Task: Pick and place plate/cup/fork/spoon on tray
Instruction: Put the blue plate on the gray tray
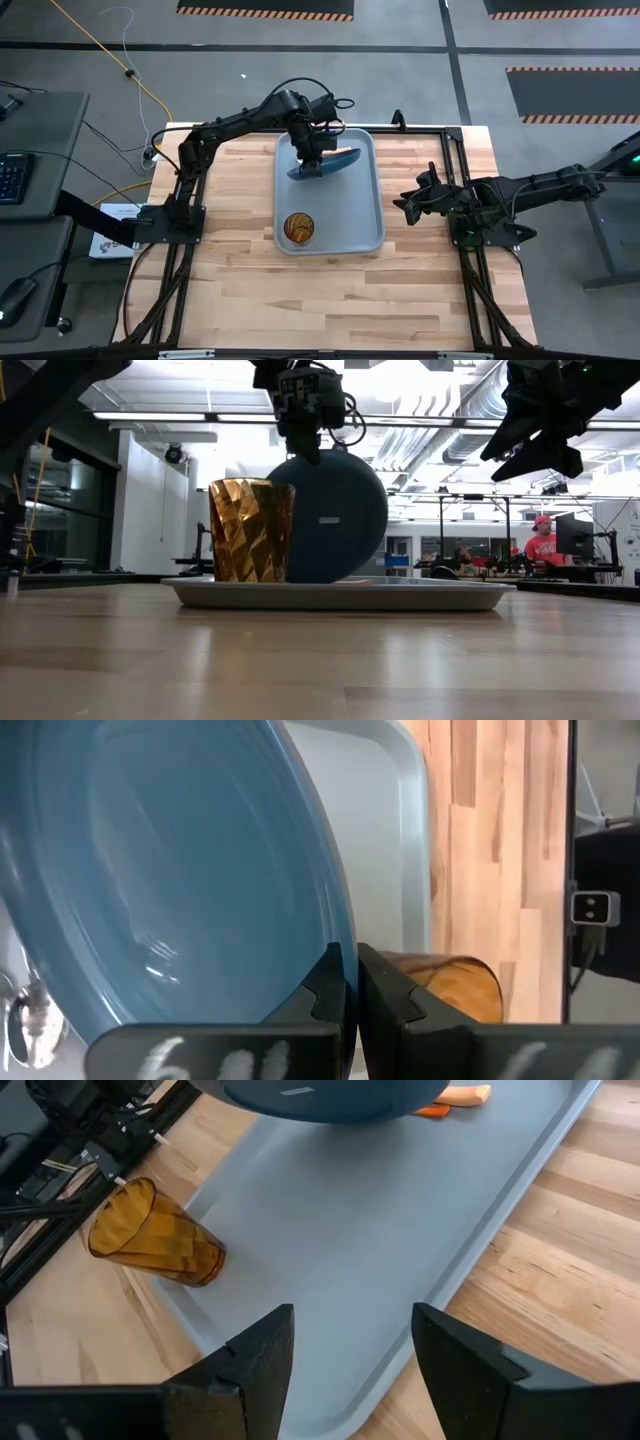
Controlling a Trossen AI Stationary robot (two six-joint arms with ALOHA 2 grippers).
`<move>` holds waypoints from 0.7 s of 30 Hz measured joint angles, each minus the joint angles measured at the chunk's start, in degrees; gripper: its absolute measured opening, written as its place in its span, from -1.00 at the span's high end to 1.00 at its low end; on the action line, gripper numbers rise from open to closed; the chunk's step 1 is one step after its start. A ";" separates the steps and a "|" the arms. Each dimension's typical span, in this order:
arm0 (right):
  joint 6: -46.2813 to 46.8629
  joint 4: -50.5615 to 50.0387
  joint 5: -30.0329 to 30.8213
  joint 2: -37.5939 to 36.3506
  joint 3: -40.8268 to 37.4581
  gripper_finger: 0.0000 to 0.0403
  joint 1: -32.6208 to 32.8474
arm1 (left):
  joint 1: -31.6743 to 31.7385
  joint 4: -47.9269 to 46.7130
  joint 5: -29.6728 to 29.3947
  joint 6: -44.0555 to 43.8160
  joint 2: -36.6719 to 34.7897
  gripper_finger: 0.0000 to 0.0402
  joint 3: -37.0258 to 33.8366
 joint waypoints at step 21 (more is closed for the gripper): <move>0.02 0.12 0.04 -0.01 0.00 0.03 0.02 | -1.61 0.54 -0.76 -0.52 -0.31 1.00 0.96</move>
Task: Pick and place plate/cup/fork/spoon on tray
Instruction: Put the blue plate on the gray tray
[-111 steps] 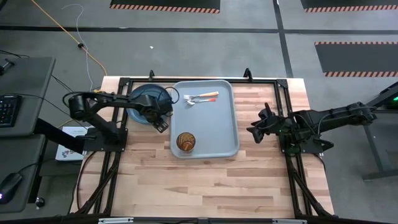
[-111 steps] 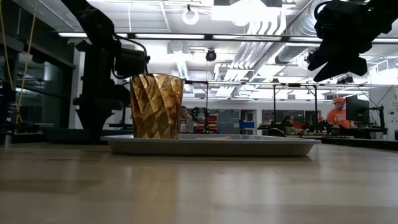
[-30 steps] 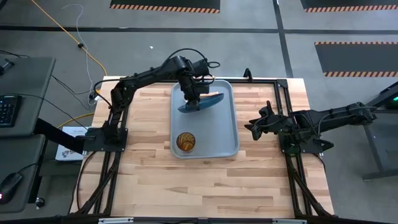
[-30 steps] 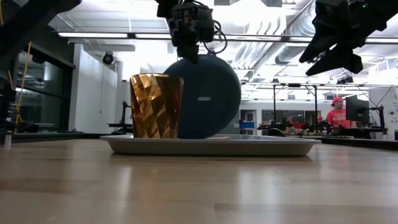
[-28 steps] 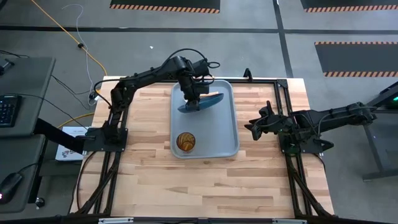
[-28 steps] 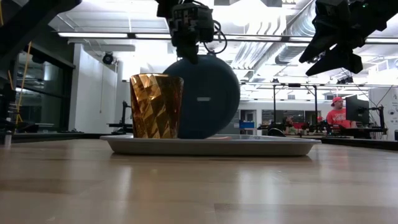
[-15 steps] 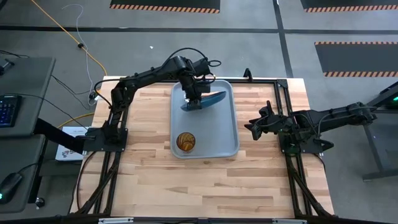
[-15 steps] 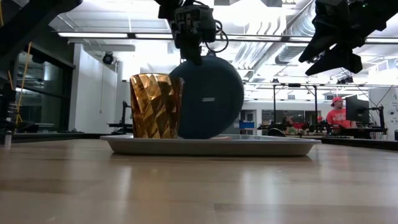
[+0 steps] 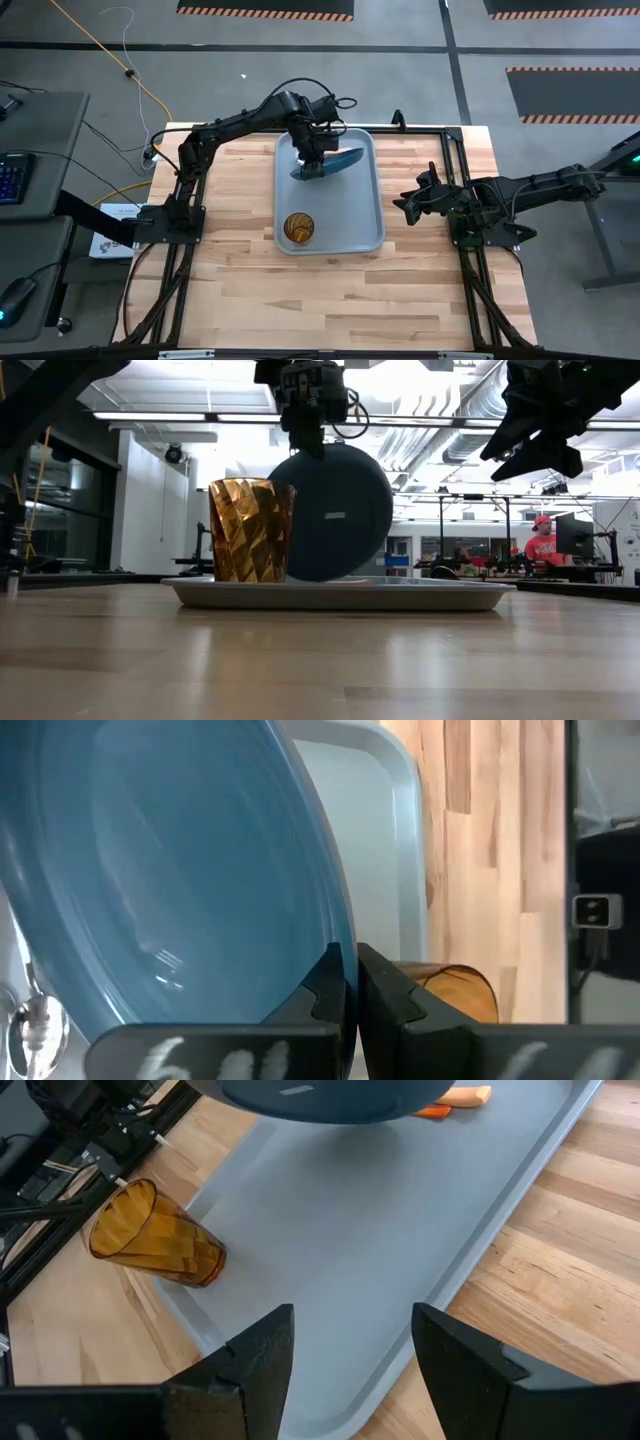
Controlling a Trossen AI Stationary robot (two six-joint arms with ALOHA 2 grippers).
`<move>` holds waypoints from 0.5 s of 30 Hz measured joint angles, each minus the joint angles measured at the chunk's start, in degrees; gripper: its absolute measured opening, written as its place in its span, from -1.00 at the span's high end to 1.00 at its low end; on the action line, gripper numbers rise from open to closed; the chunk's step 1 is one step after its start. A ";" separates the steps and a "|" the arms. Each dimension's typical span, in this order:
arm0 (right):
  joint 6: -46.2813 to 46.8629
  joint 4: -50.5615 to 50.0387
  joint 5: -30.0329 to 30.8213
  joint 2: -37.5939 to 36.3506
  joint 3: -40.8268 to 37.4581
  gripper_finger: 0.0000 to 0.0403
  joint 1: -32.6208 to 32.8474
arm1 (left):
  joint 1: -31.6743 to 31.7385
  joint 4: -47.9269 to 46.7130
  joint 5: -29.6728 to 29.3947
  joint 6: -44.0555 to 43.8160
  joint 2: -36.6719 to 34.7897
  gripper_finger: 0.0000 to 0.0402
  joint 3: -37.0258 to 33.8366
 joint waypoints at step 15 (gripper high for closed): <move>0.14 0.67 -0.02 0.01 0.00 0.03 0.01 | -5.45 0.36 -9.00 1.02 0.60 1.00 -4.12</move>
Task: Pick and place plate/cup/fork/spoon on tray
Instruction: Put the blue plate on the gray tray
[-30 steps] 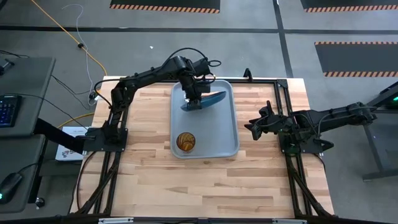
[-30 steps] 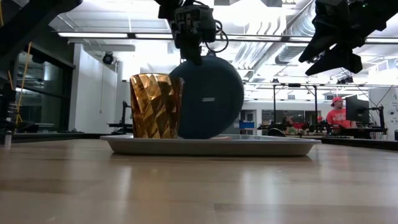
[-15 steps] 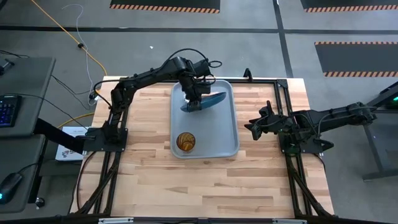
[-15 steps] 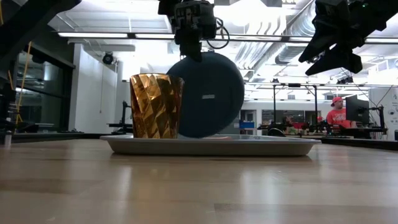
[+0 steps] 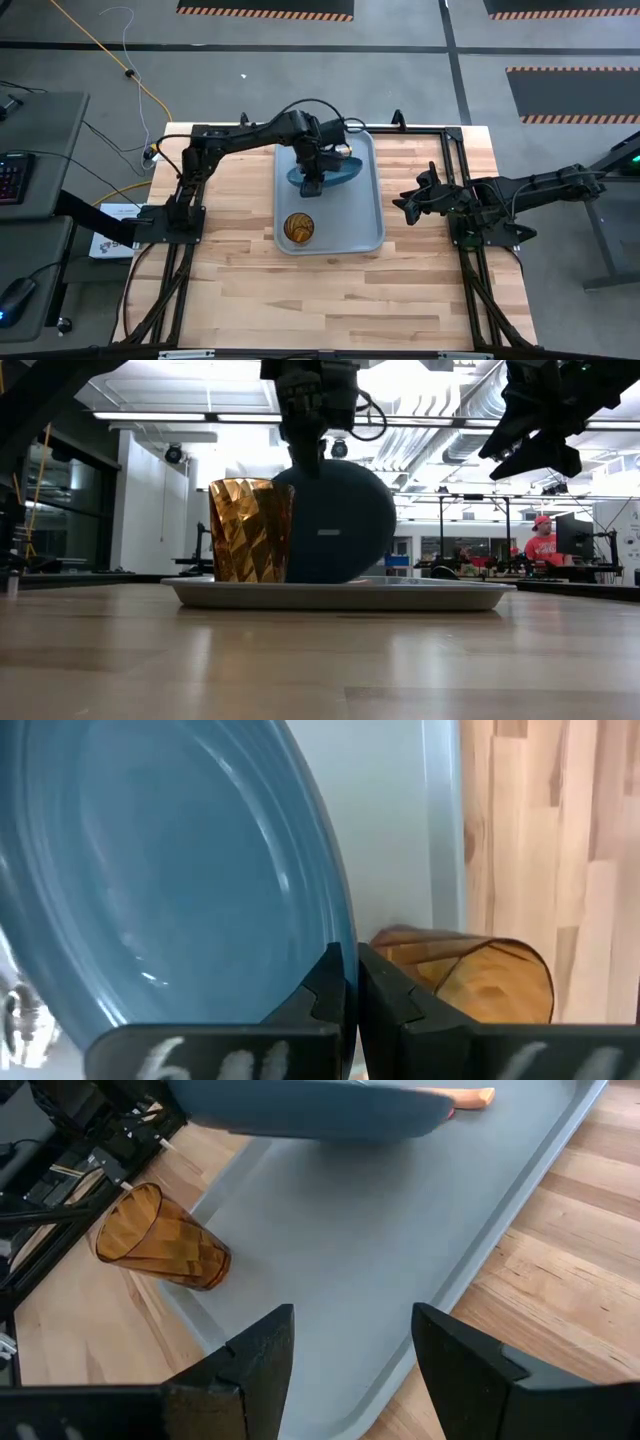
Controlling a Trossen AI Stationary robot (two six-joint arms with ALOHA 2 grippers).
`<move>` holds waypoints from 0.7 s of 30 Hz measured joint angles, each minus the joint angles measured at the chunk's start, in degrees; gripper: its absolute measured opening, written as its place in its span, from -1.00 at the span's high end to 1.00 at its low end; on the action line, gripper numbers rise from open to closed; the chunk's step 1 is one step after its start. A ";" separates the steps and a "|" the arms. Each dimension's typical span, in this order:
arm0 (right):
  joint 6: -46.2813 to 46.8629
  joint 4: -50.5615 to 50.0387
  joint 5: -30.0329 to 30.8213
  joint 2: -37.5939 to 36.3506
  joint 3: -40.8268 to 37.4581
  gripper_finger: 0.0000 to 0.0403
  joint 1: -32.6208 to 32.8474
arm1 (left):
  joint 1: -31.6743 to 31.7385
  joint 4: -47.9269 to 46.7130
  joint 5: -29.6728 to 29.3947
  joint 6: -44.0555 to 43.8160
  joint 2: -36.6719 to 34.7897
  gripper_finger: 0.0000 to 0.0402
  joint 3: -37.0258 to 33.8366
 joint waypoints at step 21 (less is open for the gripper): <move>0.00 0.21 -0.02 -0.01 0.00 0.03 -0.01 | -3.99 2.91 0.17 -3.25 -0.02 0.67 -2.37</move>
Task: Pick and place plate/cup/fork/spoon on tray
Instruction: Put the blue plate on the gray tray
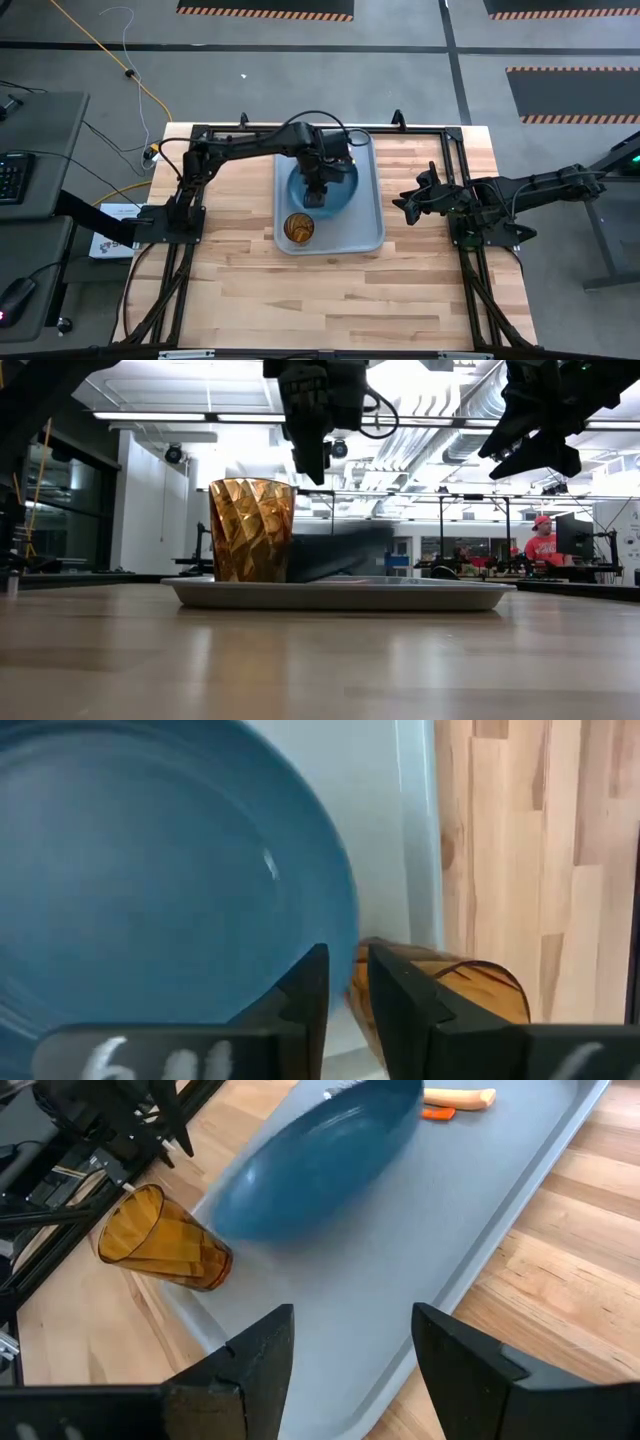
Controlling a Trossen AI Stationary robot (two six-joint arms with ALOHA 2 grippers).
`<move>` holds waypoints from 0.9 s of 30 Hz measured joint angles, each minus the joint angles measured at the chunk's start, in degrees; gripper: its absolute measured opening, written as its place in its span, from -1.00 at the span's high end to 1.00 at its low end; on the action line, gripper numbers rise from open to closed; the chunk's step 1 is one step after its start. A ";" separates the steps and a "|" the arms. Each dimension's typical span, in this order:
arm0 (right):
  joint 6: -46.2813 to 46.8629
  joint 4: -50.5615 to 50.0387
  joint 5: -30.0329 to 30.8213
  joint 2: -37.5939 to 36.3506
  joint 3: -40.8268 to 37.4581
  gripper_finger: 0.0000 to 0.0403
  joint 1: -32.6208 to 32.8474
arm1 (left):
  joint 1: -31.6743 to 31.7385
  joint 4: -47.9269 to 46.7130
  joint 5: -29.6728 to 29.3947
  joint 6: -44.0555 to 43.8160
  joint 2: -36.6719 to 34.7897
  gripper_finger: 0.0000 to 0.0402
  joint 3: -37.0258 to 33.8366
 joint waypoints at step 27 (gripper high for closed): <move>0.98 6.99 3.01 0.01 0.00 0.03 -0.23 | 9.96 1.25 0.71 -6.11 -4.95 0.32 -0.08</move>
